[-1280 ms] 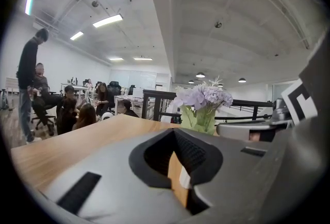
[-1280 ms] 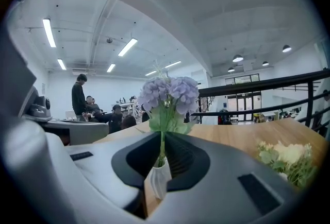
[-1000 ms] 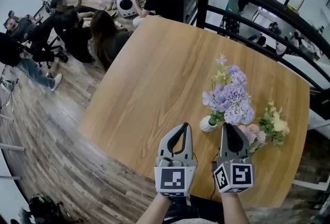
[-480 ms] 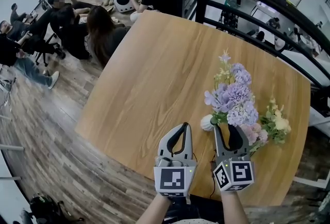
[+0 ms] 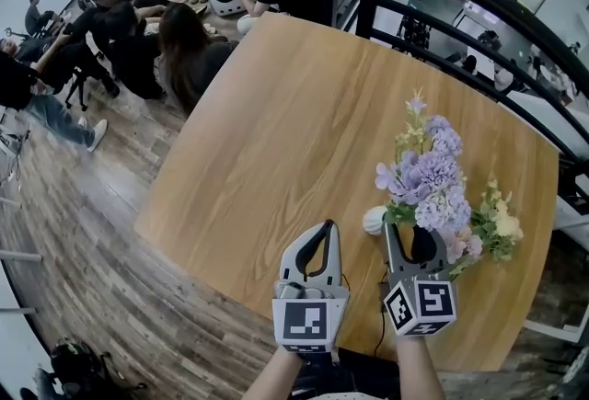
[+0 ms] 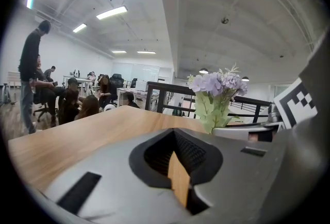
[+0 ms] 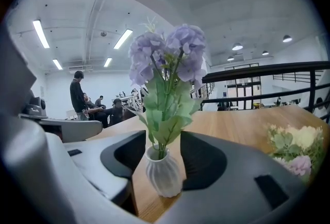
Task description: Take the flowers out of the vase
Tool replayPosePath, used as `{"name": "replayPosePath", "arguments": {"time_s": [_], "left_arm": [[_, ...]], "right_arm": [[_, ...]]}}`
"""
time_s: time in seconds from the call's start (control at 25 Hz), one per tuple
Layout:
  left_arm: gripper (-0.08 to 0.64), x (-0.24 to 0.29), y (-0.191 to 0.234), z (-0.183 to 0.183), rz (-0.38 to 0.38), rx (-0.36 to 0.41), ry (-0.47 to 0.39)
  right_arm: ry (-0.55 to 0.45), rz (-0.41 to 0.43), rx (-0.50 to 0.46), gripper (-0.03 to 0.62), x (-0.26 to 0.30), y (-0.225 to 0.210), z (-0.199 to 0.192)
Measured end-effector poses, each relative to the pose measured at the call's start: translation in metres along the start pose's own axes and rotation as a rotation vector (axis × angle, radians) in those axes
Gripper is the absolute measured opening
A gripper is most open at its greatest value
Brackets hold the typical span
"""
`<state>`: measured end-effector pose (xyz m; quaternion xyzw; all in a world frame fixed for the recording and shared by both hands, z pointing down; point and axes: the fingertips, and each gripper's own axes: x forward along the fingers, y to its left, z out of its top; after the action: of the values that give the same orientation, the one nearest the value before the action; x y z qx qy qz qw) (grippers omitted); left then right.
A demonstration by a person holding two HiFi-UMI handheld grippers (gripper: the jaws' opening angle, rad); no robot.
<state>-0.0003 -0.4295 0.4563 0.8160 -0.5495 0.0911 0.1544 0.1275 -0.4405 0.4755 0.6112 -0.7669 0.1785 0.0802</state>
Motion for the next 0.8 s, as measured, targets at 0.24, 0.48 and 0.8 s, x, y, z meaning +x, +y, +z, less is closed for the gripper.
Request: {"name": "replayPosePath", "arguments": {"time_s": [0.24, 0.48, 0.8], "left_arm": [[0.032, 0.001, 0.001, -0.002, 0.0, -0.009, 0.028], [0.032, 0.005, 0.002, -0.005, -0.005, -0.015, 0.032], [0.032, 0.015, 0.0, -0.007, -0.005, -0.017, 0.049]], "right_arm": [[-0.005, 0.019, -0.002, 0.232, 0.007, 0.004, 0.003], [0.001, 0.026, -0.007, 0.232, 0.015, 0.005, 0.0], [-0.016, 0.041, -0.046, 0.142, 0.021, 0.002, 0.004]]}}
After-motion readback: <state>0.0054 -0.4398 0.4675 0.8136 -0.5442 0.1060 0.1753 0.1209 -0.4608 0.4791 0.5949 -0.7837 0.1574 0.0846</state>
